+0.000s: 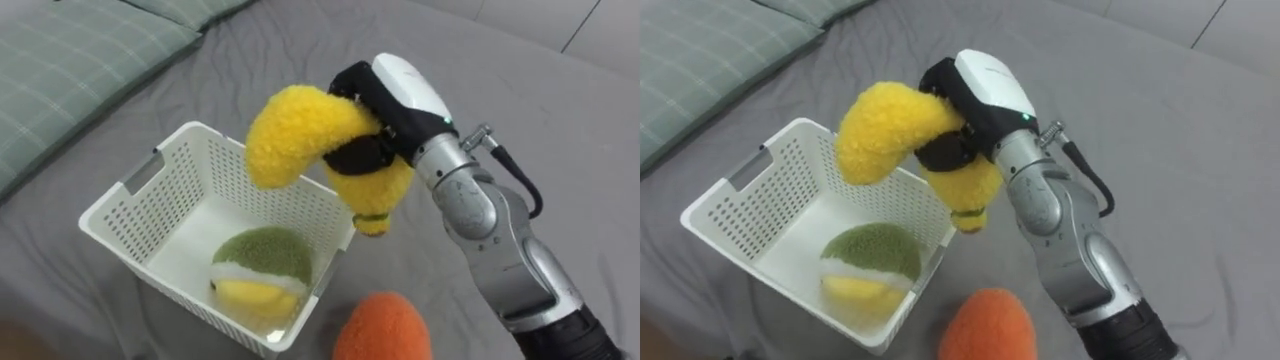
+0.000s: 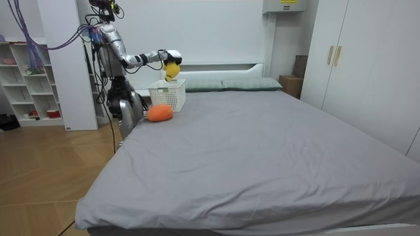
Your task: Collect toys from the bed
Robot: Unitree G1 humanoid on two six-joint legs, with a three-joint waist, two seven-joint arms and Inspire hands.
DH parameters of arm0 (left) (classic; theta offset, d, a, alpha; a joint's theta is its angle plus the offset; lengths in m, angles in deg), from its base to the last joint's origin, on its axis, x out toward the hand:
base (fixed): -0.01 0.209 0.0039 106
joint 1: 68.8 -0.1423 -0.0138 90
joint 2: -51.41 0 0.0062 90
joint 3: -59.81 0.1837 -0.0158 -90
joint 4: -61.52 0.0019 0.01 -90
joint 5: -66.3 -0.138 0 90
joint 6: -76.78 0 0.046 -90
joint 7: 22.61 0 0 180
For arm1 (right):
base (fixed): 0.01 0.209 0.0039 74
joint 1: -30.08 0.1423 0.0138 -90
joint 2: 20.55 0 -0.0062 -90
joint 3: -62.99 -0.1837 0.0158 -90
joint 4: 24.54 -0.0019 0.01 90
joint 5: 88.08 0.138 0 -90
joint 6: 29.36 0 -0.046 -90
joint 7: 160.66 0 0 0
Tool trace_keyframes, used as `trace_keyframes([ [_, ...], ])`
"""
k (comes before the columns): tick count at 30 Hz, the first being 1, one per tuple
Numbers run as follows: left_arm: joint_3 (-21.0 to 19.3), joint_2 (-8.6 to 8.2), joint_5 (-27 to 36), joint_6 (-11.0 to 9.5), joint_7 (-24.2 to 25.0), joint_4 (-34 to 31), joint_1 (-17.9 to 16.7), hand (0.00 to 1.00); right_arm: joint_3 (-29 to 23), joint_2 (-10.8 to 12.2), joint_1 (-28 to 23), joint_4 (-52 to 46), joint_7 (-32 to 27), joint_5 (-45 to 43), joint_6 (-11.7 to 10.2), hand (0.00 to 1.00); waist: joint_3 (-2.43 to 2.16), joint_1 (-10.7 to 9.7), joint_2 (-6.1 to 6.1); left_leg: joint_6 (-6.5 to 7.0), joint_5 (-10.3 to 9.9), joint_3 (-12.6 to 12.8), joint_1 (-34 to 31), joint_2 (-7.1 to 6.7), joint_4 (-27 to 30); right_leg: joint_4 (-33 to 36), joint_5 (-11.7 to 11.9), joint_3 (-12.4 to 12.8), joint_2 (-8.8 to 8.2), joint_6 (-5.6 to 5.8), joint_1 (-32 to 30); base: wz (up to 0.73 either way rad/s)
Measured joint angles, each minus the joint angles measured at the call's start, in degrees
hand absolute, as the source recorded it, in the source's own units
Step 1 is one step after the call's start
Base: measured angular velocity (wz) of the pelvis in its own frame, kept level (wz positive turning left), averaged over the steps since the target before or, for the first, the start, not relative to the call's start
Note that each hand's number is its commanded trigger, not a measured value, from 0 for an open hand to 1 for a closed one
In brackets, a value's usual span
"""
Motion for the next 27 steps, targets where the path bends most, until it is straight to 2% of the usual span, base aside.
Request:
trace_keyframes([
  [4, 0.01, 0.00, -1.00, 0.03, -0.01, 0.14, 0.19, 0.00, 0.60, 3.41, 0.56, 0.07, 0.00, -1.05, 0.01, 0.99, -0.08, 1.02, -0.13, -0.01, -0.01, -0.86, -0.94, -0.14, 0.24, 0.00, 0.00, -0.80, -0.11, 0.00, -0.52, 0.09],
  [7, -0.07, 0.00, -2.87, 0.61, 0.10, 0.12, 0.18, 0.00, 2.46, 3.95, 1.58, 0.36, -0.02, -1.07, 0.04, 0.94, -0.09, 2.44, -0.15, -0.01, 0.03, -0.88, -1.04, -0.16, 0.38, 0.00, -0.01, -1.07, -0.16, 0.01, -0.77, 0.02],
  [8, -0.07, 0.00, -2.94, 0.61, 0.10, 0.11, 0.19, 0.00, 2.66, 4.05, 1.58, 0.37, -0.02, -1.00, 0.05, 0.87, -0.10, 2.62, -0.17, -0.01, 0.03, -0.90, -1.08, -0.17, 0.41, -0.01, -0.01, -1.12, -0.17, 0.01, -0.77, 0.00],
  [9, -0.05, -0.01, -2.94, 0.62, 0.10, 0.11, 0.21, 0.00, 3.02, 4.22, 1.66, 0.40, -0.02, -0.71, 0.05, 0.78, -0.05, 2.91, -0.22, 0.00, 0.03, -1.07, -1.27, -0.23, 0.38, -0.02, -0.02, -1.35, -0.23, 0.03, -0.78, 0.08],
  [11, -0.02, -0.01, -2.94, 0.70, 0.09, 0.11, 0.28, 0.00, 3.54, 4.32, 1.96, 0.54, -0.02, -0.54, 0.04, 0.49, 0.00, 2.96, -0.38, 0.01, 0.02, -1.45, -1.77, -0.34, 0.62, -0.04, -0.04, -2.04, -0.33, 0.06, -0.90, 0.10],
  [12, 0.00, 0.00, -2.90, 0.76, 0.08, 0.11, 0.30, 0.00, 3.99, 4.33, 2.51, 1.31, -0.04, -0.61, 0.04, 0.23, 0.09, 3.09, -0.47, 0.01, 0.02, -1.51, -1.86, -0.36, 0.70, -0.04, -0.04, -2.10, -0.34, 0.07, -0.92, 0.05],
  [13, 0.04, 0.00, -2.86, 0.98, 0.06, 0.11, 0.34, 0.00, 4.40, 4.35, 3.08, 2.47, -0.04, -0.61, 0.08, 0.05, 0.09, 3.21, -0.57, 0.01, 0.02, -1.51, -1.88, -0.36, 0.72, -0.04, -0.04, -2.10, -0.34, 0.07, -0.92, 0.00],
  [14, 0.09, 0.00, -2.80, 1.04, 0.04, 0.11, 0.40, 0.00, 4.53, 4.33, 3.23, 2.81, -0.04, -0.63, 0.20, 0.00, 0.11, 3.28, -0.65, 0.01, 0.02, -1.54, -1.90, -0.37, 0.74, -0.03, -0.04, -2.12, -0.34, 0.07, -0.92, 0.00],
  [21, 0.14, 0.12, -2.75, 1.95, -0.16, 0.50, 1.18, 0.00, 5.65, 4.34, 3.25, 4.89, -0.05, -0.39, 1.86, 0.00, 0.21, 3.70, -1.95, 0.01, 0.00, -2.08, -2.33, -0.47, 1.02, -0.02, -0.04, -2.64, -0.38, 0.07, -0.98, 0.02],
  [27, 0.08, 0.37, -2.80, 2.13, -0.06, 1.15, 1.65, 0.00, 6.12, 4.18, 3.25, 4.90, -0.04, -0.56, 2.02, 0.00, 0.33, 4.13, -1.99, 0.03, 0.01, -1.75, -2.70, -0.46, 1.19, 0.13, -0.04, -2.38, -0.42, 0.07, -1.52, -0.03],
])
